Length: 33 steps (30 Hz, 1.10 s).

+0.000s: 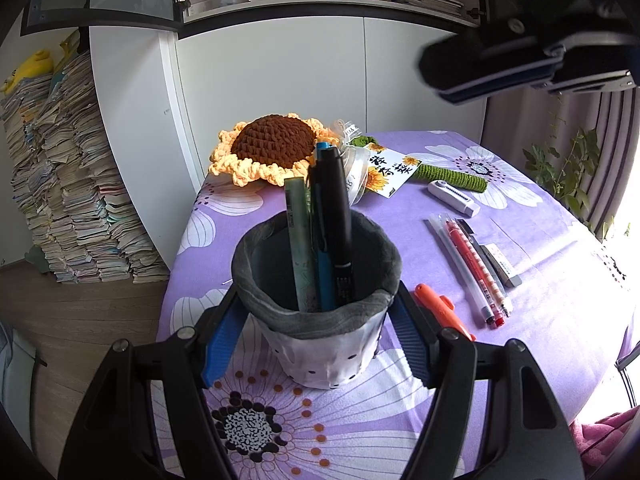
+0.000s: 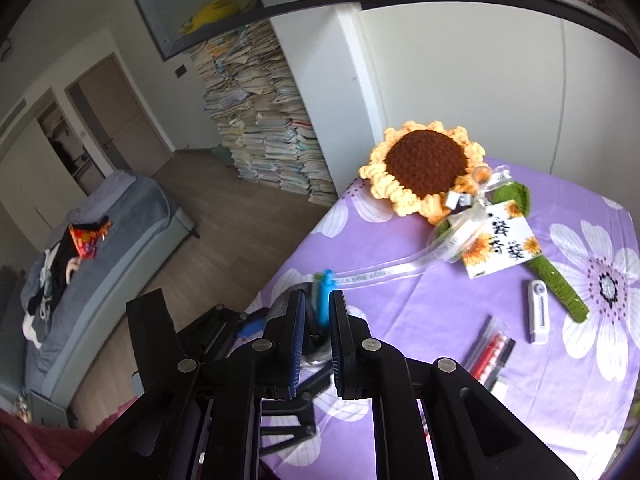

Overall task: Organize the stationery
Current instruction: 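Lower the black marker into the grey cup and open the right gripper, then grasp the clear white pen on the table with the right gripper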

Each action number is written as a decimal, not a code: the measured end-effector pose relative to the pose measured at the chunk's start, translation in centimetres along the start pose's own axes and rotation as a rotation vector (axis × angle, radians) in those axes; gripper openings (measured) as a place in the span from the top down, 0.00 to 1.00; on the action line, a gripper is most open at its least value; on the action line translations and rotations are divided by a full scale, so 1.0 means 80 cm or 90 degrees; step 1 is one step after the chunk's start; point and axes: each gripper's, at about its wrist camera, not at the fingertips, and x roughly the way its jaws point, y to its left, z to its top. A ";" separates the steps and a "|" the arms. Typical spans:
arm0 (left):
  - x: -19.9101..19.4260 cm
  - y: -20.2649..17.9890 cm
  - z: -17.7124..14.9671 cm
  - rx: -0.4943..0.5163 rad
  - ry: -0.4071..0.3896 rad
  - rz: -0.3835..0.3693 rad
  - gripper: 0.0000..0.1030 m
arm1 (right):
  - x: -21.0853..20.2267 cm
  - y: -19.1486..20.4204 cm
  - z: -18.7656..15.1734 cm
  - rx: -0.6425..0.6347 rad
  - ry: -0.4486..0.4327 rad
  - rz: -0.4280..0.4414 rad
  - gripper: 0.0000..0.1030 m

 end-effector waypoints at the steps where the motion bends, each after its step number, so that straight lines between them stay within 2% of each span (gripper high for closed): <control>1: 0.000 0.000 0.000 0.000 0.000 0.000 0.33 | -0.005 -0.009 -0.002 0.012 -0.005 -0.009 0.85; 2: 0.000 0.000 0.000 0.001 0.000 0.001 0.33 | -0.008 -0.022 -0.004 0.028 -0.006 -0.023 0.81; 4: 0.000 -0.001 0.000 0.002 0.000 0.002 0.33 | -0.008 -0.051 -0.008 0.076 0.012 -0.057 0.68; 9: -0.002 0.001 -0.001 0.001 0.001 0.003 0.33 | 0.024 -0.141 -0.030 0.217 0.096 -0.133 0.67; 13: -0.003 0.000 -0.001 0.003 0.003 0.004 0.33 | 0.051 -0.180 -0.045 0.271 0.135 -0.143 0.67; 24: -0.004 0.001 -0.001 0.004 0.004 0.005 0.33 | 0.097 -0.194 -0.021 0.262 0.157 -0.134 0.67; 33: -0.002 0.002 -0.001 0.003 0.006 0.001 0.33 | 0.124 -0.196 -0.010 0.244 0.192 -0.175 0.67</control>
